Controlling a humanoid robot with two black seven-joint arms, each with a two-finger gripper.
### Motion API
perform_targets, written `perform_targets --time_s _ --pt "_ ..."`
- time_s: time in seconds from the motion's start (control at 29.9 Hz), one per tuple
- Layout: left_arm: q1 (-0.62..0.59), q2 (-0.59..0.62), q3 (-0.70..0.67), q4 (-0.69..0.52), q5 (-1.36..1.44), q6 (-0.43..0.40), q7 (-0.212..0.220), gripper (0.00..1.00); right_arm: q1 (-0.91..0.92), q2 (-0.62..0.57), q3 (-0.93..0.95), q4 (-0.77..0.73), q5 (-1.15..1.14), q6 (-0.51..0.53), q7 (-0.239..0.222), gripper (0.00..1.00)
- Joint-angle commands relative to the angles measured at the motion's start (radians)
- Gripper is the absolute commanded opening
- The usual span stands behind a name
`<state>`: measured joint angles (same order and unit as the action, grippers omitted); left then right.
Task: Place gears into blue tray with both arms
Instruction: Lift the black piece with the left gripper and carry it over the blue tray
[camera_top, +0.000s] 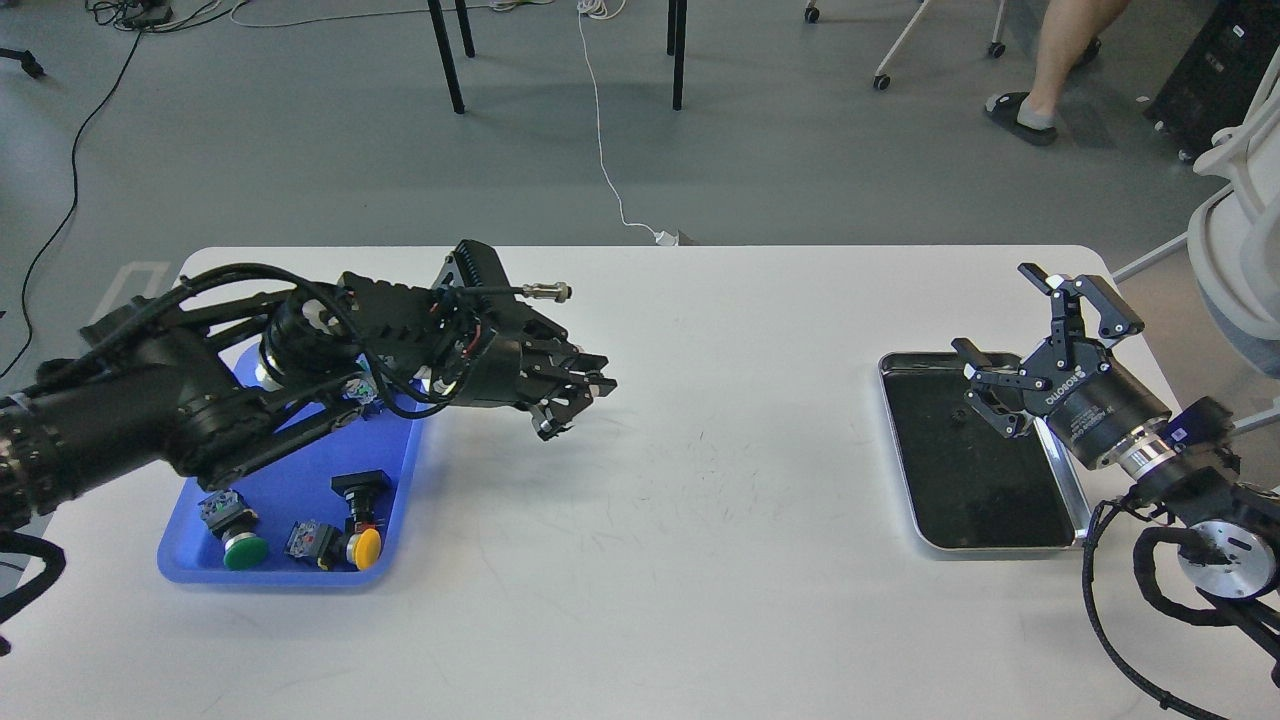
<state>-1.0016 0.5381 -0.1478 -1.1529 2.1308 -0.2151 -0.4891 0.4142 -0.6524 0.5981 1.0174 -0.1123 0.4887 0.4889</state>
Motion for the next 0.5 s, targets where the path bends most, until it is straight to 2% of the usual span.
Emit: perform_targets --time_s 0.0,0.23,0.47 --pt "0.038 0.158 0.004 -0.079 -0.012 -0.021 0.0 0.11 0.0 0.004 -0.001 0.001 -0.001 0.0 0.0 0.98" --pt "0.11 0.33 0.005 -0.053 -0.012 -0.018 0.0 0.11 0.001 0.008 0.0 0.003 -0.003 0.0 0.0 0.98" --pt "0.176 0.39 0.004 0.015 -0.02 0.014 0.0 0.12 0.001 0.019 0.0 0.003 -0.003 0.0 0.0 0.98"
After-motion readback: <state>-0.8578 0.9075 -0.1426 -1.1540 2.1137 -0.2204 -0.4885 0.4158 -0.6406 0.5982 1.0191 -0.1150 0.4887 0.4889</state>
